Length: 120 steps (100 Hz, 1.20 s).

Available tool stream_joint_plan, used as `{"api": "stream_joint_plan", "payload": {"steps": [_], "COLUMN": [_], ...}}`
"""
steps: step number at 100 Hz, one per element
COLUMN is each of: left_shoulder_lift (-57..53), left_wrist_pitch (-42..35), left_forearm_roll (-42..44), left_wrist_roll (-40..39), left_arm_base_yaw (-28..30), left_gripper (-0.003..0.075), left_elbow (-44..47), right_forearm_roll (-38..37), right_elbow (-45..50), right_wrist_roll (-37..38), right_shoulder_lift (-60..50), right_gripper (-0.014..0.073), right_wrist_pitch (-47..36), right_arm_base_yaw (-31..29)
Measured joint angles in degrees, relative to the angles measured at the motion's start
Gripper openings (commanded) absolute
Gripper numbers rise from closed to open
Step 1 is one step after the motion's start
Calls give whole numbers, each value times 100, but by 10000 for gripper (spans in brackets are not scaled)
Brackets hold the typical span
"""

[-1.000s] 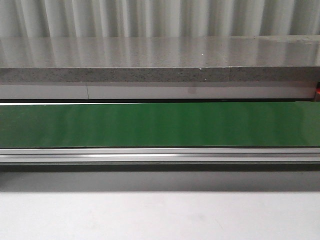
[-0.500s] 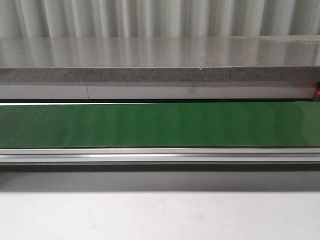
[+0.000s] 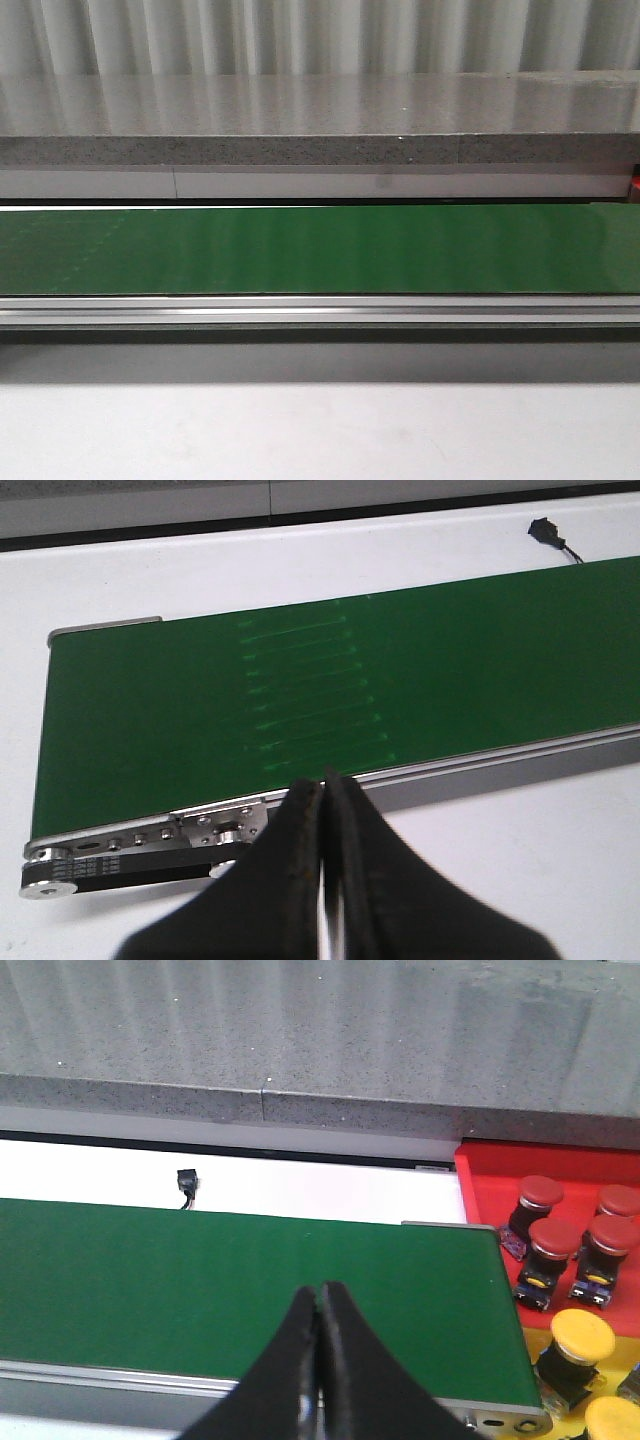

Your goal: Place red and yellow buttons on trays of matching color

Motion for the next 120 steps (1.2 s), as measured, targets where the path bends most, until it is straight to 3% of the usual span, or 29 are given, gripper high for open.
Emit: {"api": "stream_joint_plan", "payload": {"steps": [32,58,120], "left_shoulder_lift": [0,0,0], "left_wrist_pitch": [0,0,10], "left_forearm_roll": [0,0,0], "left_wrist_roll": [0,0,0], "left_arm_base_yaw": [0,0,0], "left_gripper": [-20,-20,-20], "left_elbow": [0,0,0], "right_forearm_roll": [0,0,0], "right_elbow": [1434,2385,2457], "right_wrist_roll": [32,121,237], "right_shoulder_lift": [-849,-1561,-1598], "right_gripper": [-65,-65,-65], "right_wrist_pitch": [-1457,-1855,-1962], "right_arm_base_yaw": [-318,-343,-371]}}
